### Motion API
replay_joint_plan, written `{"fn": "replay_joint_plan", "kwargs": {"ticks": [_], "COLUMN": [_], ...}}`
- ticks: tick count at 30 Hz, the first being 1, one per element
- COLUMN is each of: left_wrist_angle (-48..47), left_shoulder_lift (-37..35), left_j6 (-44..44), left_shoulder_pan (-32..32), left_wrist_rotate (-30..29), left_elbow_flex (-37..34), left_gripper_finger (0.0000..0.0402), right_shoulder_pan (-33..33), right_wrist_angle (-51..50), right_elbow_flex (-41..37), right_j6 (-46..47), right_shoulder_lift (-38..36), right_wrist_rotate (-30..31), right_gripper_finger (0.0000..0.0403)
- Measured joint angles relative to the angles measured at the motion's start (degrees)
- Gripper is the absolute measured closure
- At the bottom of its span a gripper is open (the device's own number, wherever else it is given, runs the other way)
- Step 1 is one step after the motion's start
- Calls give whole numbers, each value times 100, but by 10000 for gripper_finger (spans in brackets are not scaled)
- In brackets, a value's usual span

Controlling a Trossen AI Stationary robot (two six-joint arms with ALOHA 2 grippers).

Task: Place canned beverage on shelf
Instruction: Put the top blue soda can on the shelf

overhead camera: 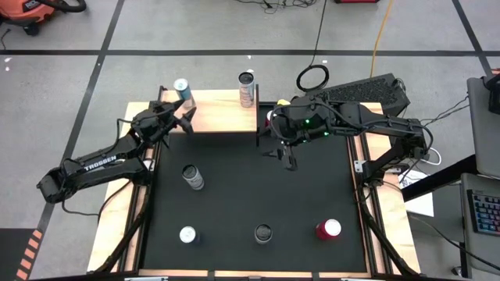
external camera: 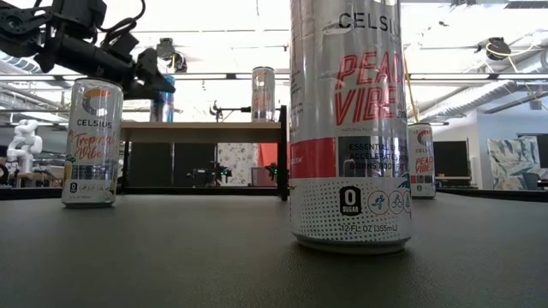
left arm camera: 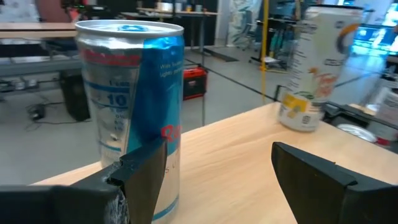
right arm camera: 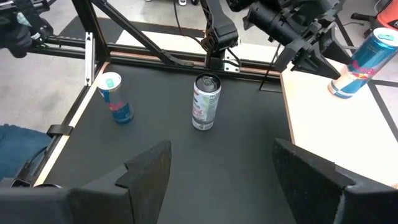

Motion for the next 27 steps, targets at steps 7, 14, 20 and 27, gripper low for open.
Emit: {"fn": "replay_joint_plan", "kwargs": {"ticks": [7,14,20,27], "left_wrist_angle": [-14,-216,-292,-94], "left_shoulder_lift": [0,-2,-14,-165], "left_j6": [-33,-9,-14,-419], "left_shoulder_pan": [0,0,1,-75], "left_wrist_rotate": [-97,-263,-406,332], "left_elbow_flex": [0,0,0,12], "left_gripper_finger": [110,110,110,110], "right_shoulder_pan": [-2,-2,-2,-1], "right_wrist_angle": [-2,-2,-5,83], "right_elbow_flex": [0,0,0,0], "right_j6": [0,0,0,0], "right_shoulder_lift": [0,0,2,2], "right_wrist_rotate": [0,0,0,0], "right_gripper_finger": [140,140,140,140]}}
